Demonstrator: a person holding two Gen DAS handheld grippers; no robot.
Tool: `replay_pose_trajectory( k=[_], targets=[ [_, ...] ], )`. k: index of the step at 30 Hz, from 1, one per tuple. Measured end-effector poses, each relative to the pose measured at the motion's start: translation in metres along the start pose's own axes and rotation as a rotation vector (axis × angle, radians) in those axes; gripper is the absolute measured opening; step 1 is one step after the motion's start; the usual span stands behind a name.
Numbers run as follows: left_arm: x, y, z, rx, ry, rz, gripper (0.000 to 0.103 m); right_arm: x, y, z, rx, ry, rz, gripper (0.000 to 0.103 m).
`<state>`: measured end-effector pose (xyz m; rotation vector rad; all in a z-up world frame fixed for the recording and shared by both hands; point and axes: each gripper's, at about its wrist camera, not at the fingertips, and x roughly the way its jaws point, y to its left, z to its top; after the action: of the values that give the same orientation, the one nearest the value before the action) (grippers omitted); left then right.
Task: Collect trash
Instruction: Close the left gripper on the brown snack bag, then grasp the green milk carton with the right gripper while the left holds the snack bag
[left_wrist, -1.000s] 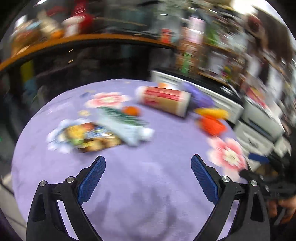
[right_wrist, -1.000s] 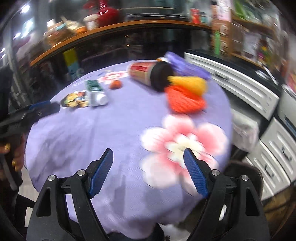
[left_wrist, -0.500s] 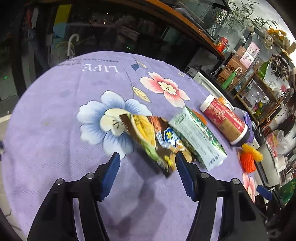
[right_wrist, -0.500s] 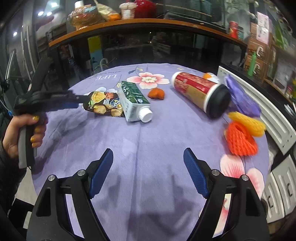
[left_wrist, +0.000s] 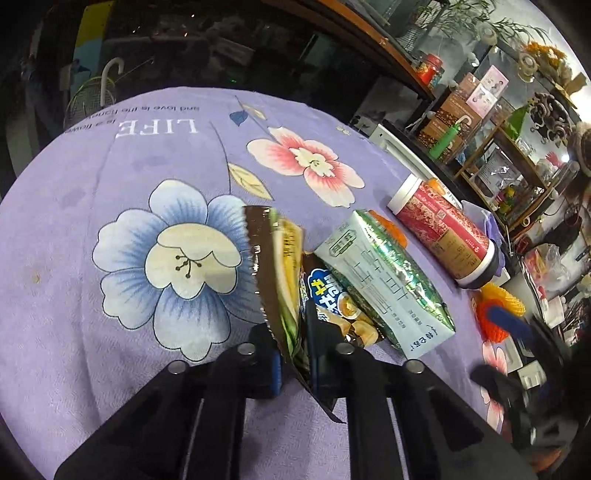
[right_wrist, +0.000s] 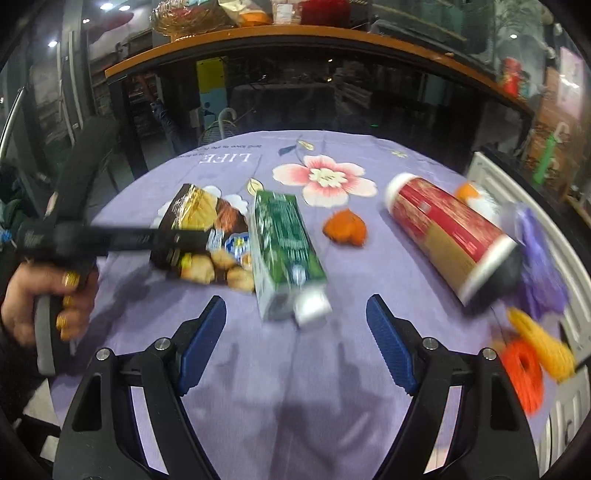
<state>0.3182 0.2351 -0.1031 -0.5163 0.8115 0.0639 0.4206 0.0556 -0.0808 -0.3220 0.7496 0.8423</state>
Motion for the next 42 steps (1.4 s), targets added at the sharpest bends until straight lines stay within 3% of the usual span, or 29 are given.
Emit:
replay_pose_trajectory(
  k=[9,11,13,16,23,29,35,42],
  targets=[
    [-0.005,0.0,-0.001,0.01,-0.015,-0.033,0.005,0.072,0.002,0.039,-0.031,0.136,0.055,0.076],
    [-0.004,-0.003,-0.001,0.019,-0.018,-0.033,0.005,0.081,0.002,0.039,-0.032,0.153,0.054,0.07],
    [-0.006,-0.005,-0.001,0.031,-0.024,-0.027,0.005,0.087,0.002,0.038,-0.023,0.17,0.061,0.057],
    [-0.008,-0.007,-0.001,0.033,-0.03,-0.028,0.005,0.082,0.004,0.035,-0.021,0.155,0.064,0.05],
    [-0.027,-0.019,-0.007,0.074,-0.085,-0.02,0.005,0.045,0.006,0.023,-0.003,0.072,0.04,0.049],
    [-0.059,-0.05,-0.022,0.143,-0.16,-0.022,0.005,-0.016,0.0,0.0,0.047,-0.044,0.049,0.049],
    [-0.077,-0.091,-0.045,0.221,-0.208,-0.033,0.005,-0.078,-0.013,-0.042,0.089,-0.119,0.012,0.049],
    [-0.076,-0.163,-0.079,0.346,-0.202,-0.109,0.005,-0.143,-0.048,-0.108,0.158,-0.158,-0.096,0.049]
  ],
)
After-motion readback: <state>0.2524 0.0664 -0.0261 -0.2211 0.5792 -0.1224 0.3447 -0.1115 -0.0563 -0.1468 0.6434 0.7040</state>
